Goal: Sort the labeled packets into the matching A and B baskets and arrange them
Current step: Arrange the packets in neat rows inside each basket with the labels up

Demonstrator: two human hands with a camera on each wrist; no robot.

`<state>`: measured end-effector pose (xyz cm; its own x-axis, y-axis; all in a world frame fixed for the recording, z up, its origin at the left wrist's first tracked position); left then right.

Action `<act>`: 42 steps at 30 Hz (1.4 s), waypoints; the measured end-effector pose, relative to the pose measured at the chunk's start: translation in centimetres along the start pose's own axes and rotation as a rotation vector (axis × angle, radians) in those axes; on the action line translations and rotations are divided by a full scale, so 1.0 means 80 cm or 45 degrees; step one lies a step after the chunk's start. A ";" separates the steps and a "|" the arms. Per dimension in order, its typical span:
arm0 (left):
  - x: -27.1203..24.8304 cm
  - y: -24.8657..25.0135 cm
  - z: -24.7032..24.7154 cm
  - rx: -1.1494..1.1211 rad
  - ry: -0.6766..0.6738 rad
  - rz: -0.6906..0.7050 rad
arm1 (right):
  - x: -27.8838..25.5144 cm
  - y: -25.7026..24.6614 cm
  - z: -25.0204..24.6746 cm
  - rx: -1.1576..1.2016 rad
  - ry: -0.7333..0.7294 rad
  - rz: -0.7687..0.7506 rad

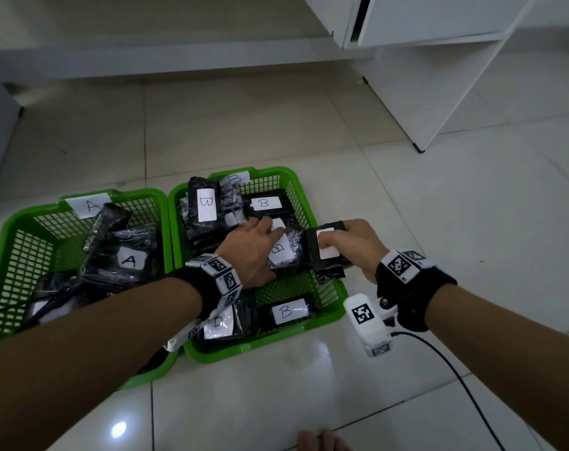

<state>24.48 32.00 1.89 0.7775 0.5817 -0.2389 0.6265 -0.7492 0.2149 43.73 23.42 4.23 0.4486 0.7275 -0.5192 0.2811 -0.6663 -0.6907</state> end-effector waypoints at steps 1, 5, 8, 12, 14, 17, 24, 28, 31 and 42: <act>0.001 -0.001 0.000 -0.002 -0.017 0.021 | 0.001 0.001 -0.001 0.012 -0.004 0.000; 0.009 -0.001 -0.003 0.003 -0.055 -0.018 | 0.002 0.003 -0.001 0.028 -0.010 -0.006; 0.011 -0.001 -0.001 0.093 -0.042 -0.012 | 0.005 0.005 0.000 0.014 -0.005 -0.025; 0.012 -0.006 0.003 0.016 -0.083 -0.027 | 0.006 0.007 0.000 0.001 -0.012 -0.050; 0.013 -0.006 0.003 -0.034 -0.136 -0.028 | 0.004 0.008 -0.001 0.012 -0.017 -0.059; 0.014 -0.003 0.004 -0.063 -0.211 -0.014 | 0.001 0.006 -0.003 0.027 -0.039 -0.062; 0.003 -0.019 0.004 -0.217 -0.216 -0.011 | -0.008 0.001 -0.011 0.092 -0.075 -0.076; -0.004 -0.025 0.002 -0.126 -0.090 0.018 | -0.008 0.004 -0.015 0.177 -0.101 -0.077; -0.004 -0.023 0.000 -0.119 -0.164 0.010 | -0.007 0.005 -0.016 0.190 -0.131 -0.087; -0.040 -0.049 -0.033 -0.354 0.037 0.124 | -0.008 -0.012 -0.006 0.253 -0.141 -0.144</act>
<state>19.70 33.92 4.29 0.8335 0.5229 -0.1783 0.5364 -0.6886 0.4879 43.61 23.51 5.46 0.3253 0.8165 -0.4770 0.1472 -0.5420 -0.8274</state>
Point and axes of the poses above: each hand's wrist, its own x-axis towards the middle knuckle, its own z-axis out of the palm, y = z × x, the point moved 1 cm from there along x, towards the middle knuckle, and after that the axes turned 11 degrees about -x, right-handed, at the moved point
